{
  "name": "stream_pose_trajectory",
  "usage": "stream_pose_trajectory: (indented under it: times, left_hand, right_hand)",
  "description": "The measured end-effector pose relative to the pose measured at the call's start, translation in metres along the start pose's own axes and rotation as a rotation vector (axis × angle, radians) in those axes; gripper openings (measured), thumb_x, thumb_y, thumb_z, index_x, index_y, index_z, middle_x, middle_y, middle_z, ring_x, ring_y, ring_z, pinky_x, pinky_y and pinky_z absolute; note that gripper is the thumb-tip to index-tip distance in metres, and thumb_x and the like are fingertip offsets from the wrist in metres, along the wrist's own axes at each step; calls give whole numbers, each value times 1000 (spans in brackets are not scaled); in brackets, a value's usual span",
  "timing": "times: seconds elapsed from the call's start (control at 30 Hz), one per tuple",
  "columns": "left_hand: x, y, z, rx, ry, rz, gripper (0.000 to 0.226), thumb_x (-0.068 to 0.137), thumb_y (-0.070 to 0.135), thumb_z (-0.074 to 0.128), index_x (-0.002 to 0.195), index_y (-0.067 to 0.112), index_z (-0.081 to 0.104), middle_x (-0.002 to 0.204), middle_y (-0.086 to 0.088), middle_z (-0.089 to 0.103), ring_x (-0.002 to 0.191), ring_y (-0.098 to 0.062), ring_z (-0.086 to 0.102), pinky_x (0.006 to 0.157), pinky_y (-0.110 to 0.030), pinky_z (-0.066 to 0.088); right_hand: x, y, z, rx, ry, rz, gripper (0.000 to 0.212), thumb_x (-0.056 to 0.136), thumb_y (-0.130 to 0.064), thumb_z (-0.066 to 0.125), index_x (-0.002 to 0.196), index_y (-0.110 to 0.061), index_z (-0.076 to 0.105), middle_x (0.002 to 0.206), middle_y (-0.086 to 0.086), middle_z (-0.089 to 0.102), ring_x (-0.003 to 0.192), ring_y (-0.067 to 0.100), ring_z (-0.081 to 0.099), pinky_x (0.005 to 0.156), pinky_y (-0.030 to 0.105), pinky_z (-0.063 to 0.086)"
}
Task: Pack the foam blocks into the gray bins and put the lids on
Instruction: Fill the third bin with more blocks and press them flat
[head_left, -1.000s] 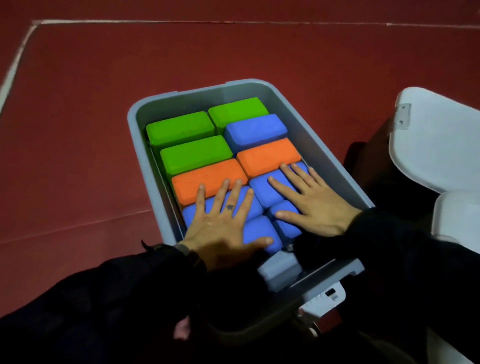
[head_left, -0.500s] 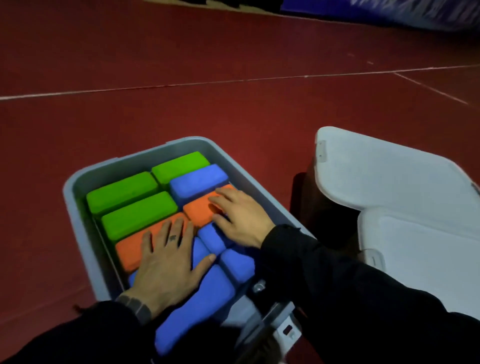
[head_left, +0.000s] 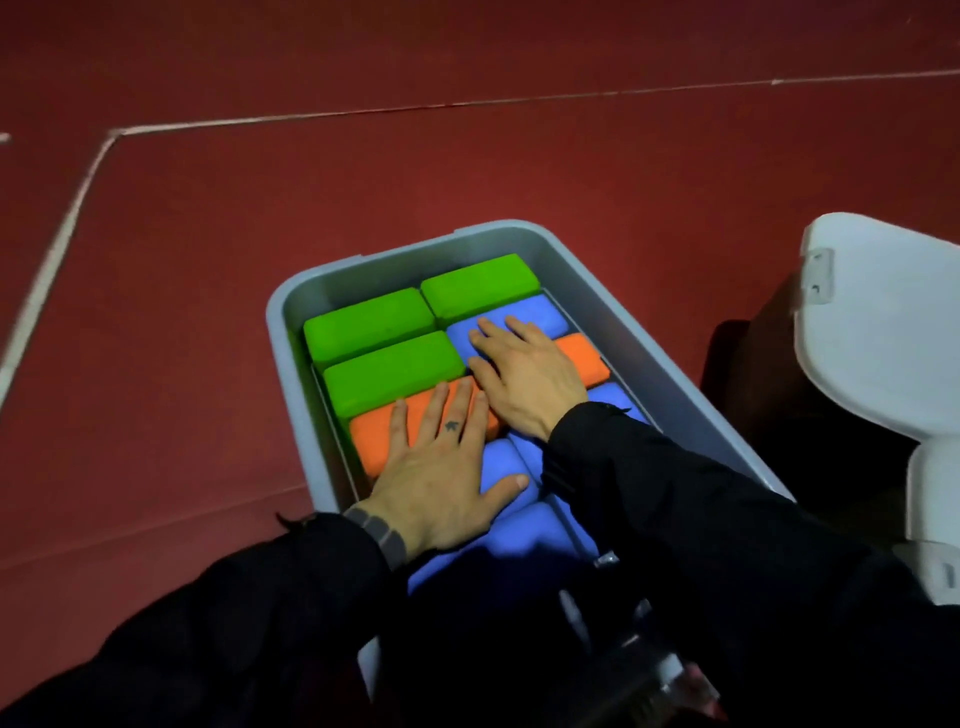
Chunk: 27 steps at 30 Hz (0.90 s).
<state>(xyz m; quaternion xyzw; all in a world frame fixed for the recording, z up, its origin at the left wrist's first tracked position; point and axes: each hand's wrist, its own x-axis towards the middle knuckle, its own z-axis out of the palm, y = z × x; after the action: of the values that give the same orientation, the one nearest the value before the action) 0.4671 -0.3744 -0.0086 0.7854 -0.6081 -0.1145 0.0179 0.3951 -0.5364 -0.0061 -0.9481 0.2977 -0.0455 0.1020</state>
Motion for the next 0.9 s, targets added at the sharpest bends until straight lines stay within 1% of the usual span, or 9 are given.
stream_pose_trajectory:
  times: [0.1, 0.17, 0.27, 0.33, 0.4, 0.5, 0.6, 0.73, 0.9]
  left_hand:
    - [-4, 1, 4, 15, 31, -2, 96, 92, 78, 24, 161, 19, -9, 170, -2, -16, 156, -23, -17, 121, -59, -11]
    - [-4, 3, 4, 8, 43, 0, 94, 93, 76, 26, 162, 18, -5, 170, -2, -12, 156, -23, -13, 122, -59, -8]
    - [3, -4, -7, -27, 140, -77, 87, 95, 72, 26, 162, 19, 9, 171, -5, 0, 157, -27, -3, 122, -61, 0]
    - [8, -17, -15, 22, 200, -185, 83, 95, 71, 23, 162, 24, 9, 171, -6, 0, 157, -31, -5, 119, -67, -3]
    - [13, -30, -16, 11, 113, -275, 82, 94, 74, 17, 162, 32, -1, 170, -4, -11, 156, -31, -14, 117, -71, -7]
    - [15, -37, -13, -49, -44, -317, 86, 90, 81, 13, 159, 37, -15, 167, -3, -26, 153, -32, -25, 115, -72, -9]
    - [19, -38, -10, -21, -70, -308, 90, 88, 84, 14, 158, 36, -18, 165, -5, -29, 152, -33, -27, 114, -75, -8]
    - [31, -41, -13, -16, -129, -329, 91, 89, 84, 17, 157, 35, -18, 165, -6, -31, 151, -35, -28, 111, -78, -6]
    - [26, -41, -14, -44, -71, -303, 90, 89, 83, 18, 159, 35, -13, 167, -6, -25, 153, -34, -24, 113, -77, -3]
  right_hand:
    - [-2, 4, -3, -33, -67, -31, 66, 101, -49, 27, 154, -14, 44, 164, 8, 36, 150, 38, 30, 124, 50, 18]
    - [0, 8, -10, 3, -108, -47, 71, 99, -54, 25, 154, -14, 43, 165, 10, 34, 151, 38, 28, 122, 51, 18]
    - [-7, 19, -12, 9, 0, 15, 70, 98, -57, 29, 156, -19, 42, 164, 11, 35, 152, 36, 29, 124, 50, 16]
    - [-16, 25, -7, -58, 28, 78, 76, 95, -66, 21, 159, -27, 36, 168, 11, 27, 155, 34, 22, 125, 49, 11]
    - [-18, 26, -1, -117, -12, 103, 80, 92, -73, 11, 161, -35, 27, 170, 10, 18, 157, 32, 15, 126, 49, 7]
    - [-15, 25, 1, -163, -35, 102, 75, 95, -74, 13, 162, -41, 18, 172, 8, 11, 158, 31, 9, 127, 50, 5]
    - [-16, 27, 9, -174, 14, 95, 69, 100, -71, 20, 162, -40, 19, 172, 8, 12, 158, 31, 9, 127, 52, 5]
    - [-8, 29, 12, -190, 28, 106, 69, 99, -69, 20, 162, -39, 22, 171, 9, 16, 157, 32, 14, 126, 53, 11]
    - [-10, 25, 4, -120, 3, 95, 74, 95, -74, 20, 161, -41, 24, 171, 7, 17, 158, 30, 12, 126, 51, 8]
